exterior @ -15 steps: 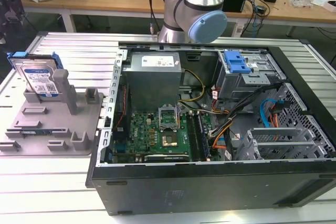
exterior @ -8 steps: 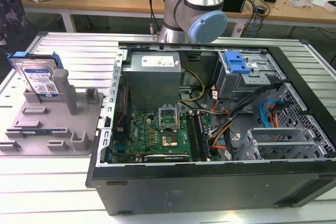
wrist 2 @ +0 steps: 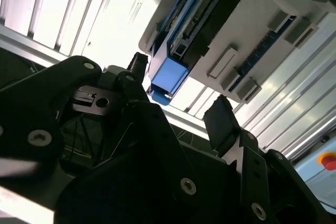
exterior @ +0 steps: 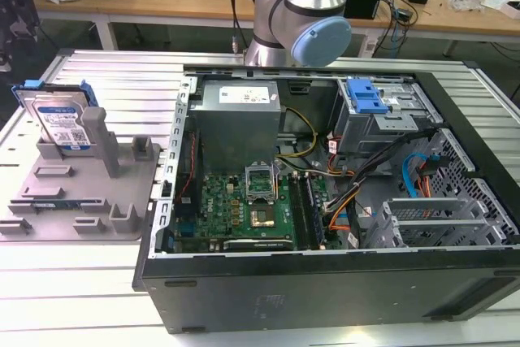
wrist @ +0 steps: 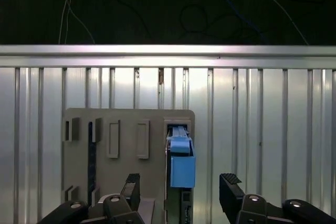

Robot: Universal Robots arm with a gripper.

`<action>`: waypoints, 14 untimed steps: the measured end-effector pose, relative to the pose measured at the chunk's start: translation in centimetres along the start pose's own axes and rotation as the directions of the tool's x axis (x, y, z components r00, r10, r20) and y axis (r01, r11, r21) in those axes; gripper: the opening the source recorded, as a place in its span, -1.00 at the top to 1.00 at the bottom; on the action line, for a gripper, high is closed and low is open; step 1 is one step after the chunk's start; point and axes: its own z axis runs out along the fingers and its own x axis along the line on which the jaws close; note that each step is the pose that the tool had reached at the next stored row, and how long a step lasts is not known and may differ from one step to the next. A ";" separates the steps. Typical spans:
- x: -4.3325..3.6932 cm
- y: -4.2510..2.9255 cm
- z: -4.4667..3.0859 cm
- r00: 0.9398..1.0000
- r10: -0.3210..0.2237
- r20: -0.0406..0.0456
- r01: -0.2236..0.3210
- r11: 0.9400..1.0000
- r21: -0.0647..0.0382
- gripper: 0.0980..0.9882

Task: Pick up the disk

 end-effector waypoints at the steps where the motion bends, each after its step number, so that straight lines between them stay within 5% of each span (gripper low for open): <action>1: -0.01 0.01 0.15 1.000 0.000 0.000 0.000 1.000 0.000 -0.37; 14: -0.05 0.16 1.15 1.000 0.000 0.000 0.000 1.000 -0.001 -0.37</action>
